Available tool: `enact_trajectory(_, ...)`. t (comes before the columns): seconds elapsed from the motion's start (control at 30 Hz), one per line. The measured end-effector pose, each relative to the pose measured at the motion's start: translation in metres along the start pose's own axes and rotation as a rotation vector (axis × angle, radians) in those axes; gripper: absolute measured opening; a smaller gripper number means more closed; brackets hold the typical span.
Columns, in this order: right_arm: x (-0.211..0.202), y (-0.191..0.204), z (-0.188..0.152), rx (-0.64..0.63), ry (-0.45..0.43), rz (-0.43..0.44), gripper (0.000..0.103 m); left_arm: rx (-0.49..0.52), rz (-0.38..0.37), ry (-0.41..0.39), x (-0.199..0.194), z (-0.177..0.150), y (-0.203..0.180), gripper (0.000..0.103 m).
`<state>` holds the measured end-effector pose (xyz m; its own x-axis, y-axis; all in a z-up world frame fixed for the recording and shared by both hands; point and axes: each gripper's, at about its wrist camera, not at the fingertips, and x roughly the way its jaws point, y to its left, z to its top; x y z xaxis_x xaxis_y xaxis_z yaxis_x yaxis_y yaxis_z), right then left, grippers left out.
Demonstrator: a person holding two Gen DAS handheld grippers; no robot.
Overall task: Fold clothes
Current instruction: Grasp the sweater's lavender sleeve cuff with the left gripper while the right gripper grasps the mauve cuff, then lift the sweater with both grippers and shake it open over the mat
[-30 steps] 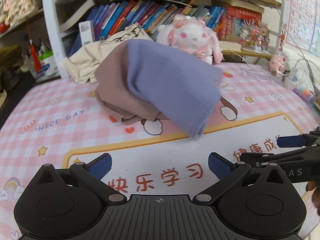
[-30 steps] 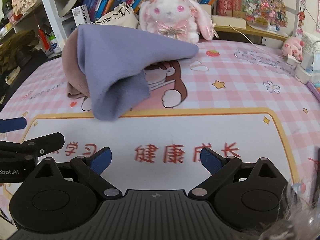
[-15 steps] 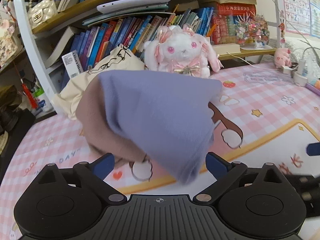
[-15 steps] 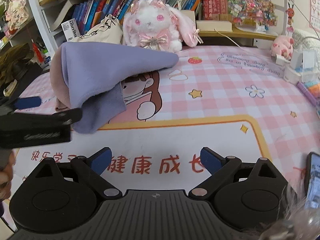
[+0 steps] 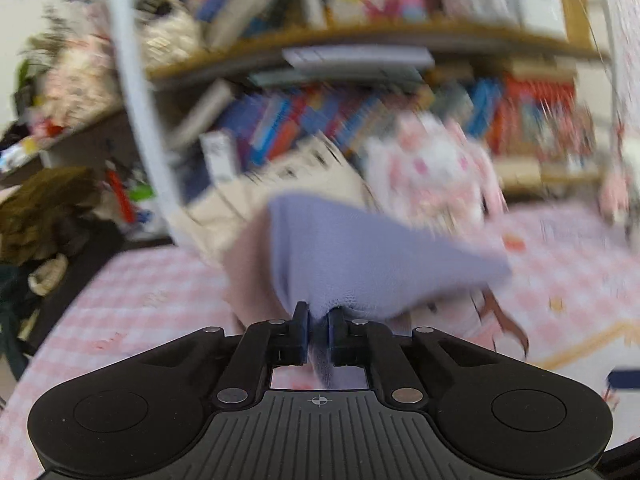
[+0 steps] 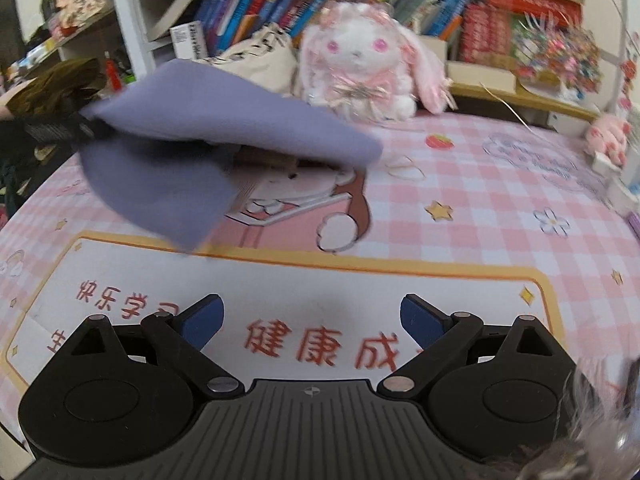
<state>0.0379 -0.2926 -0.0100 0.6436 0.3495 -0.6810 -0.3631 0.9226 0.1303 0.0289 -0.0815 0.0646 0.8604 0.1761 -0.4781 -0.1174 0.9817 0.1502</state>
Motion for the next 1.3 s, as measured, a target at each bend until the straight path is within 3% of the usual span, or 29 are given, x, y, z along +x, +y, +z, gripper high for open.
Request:
enact_trajectory(0.1,0.005,0.008,0.004,-0.034,-0.011,0.019,0.096,-0.005,0.058,-0.054,-0.029,0.005,0.027,0.007)
enact_trajectory(0.23,0.012,0.023,0.009,-0.105,-0.026,0.045,0.096,0.017,0.112,-0.070,-0.055,0.002,0.041,0.007)
enact_trajectory(0.53,0.017,0.081,0.003,-0.471,-0.069,0.170,0.092,0.015,0.129,-0.084,-0.071,-0.002,0.045,0.007)
enact_trajectory(0.6,0.021,0.091,0.000,-0.558,-0.096,0.139,0.079,0.030,0.121,-0.097,-0.072,-0.001,0.043,0.007)
enact_trajectory(0.63,0.026,0.092,0.000,-0.576,-0.097,0.112,0.056,0.035,0.115,-0.103,-0.073,0.000,0.042,0.007)
enact_trajectory(0.67,0.030,0.093,0.000,-0.586,-0.097,0.088,0.026,0.038,0.106,-0.107,-0.073,0.001,0.041,0.007)
enact_trajectory(0.7,0.033,0.088,0.002,-0.557,-0.087,0.081,0.013,0.047,0.094,-0.110,-0.073,0.002,0.040,0.007)
enact_trajectory(0.8,0.026,0.066,0.015,-0.443,-0.118,0.052,0.011,0.108,0.052,-0.137,-0.078,0.006,0.030,0.007)
enact_trajectory(0.93,-0.014,0.017,0.060,-0.287,-0.326,-0.107,0.010,0.178,-0.084,-0.204,-0.095,0.027,0.018,0.006)
enact_trajectory(1.1,-0.078,-0.011,0.134,-0.248,-0.699,-0.290,0.010,0.169,-0.318,-0.419,-0.138,0.062,0.012,0.006)
enact_trajectory(1.23,-0.126,-0.004,0.192,-0.244,-0.984,-0.274,0.010,0.070,-0.482,-0.600,-0.172,0.084,0.032,0.006)
enact_trajectory(1.3,-0.139,0.005,0.214,-0.249,-1.044,-0.211,0.010,0.007,-0.567,-0.668,-0.185,0.089,0.047,0.005)
